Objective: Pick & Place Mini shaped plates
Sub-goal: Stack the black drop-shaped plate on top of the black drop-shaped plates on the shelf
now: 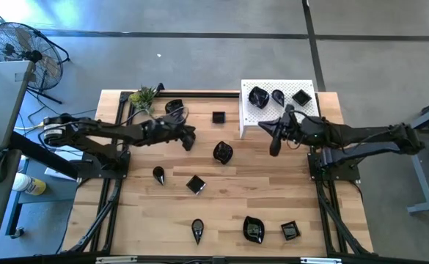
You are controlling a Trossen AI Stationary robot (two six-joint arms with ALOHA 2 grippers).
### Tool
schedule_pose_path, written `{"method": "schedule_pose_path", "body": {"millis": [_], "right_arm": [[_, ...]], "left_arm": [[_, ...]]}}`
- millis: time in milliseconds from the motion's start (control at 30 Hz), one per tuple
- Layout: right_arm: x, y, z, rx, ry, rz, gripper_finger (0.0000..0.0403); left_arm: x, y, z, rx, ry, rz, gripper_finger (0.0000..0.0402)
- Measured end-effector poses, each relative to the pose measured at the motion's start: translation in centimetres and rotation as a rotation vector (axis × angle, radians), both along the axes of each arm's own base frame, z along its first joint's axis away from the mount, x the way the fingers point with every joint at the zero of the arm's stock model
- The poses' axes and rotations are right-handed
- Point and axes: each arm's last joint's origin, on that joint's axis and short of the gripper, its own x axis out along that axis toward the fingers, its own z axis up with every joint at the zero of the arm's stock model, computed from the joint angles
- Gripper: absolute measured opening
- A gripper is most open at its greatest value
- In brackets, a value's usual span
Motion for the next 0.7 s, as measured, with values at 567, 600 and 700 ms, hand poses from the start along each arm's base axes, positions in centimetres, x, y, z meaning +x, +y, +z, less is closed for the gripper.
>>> {"method": "schedule_pose_path", "body": {"millis": [567, 600, 700], "right_arm": [[0.7, 1.9, -0.6, -0.048, 0.050, 0.089, 0.0000], [0.7, 2.0, -0.6, -0.054, 0.051, 0.089, 0.0000], [0.7, 2.3, -0.5, -0.066, 0.055, 0.099, 0.0000]], "left_arm": [[-0.1, 2.3, -1.6, -0.292, 0.232, 0.226, 0.0178], [0.1, 2.5, -1.7, -0.307, 0.223, 0.218, 0.0178], [0.3, 3.0, -2.8, -0.367, 0.248, 0.207, 0.0178]]}}
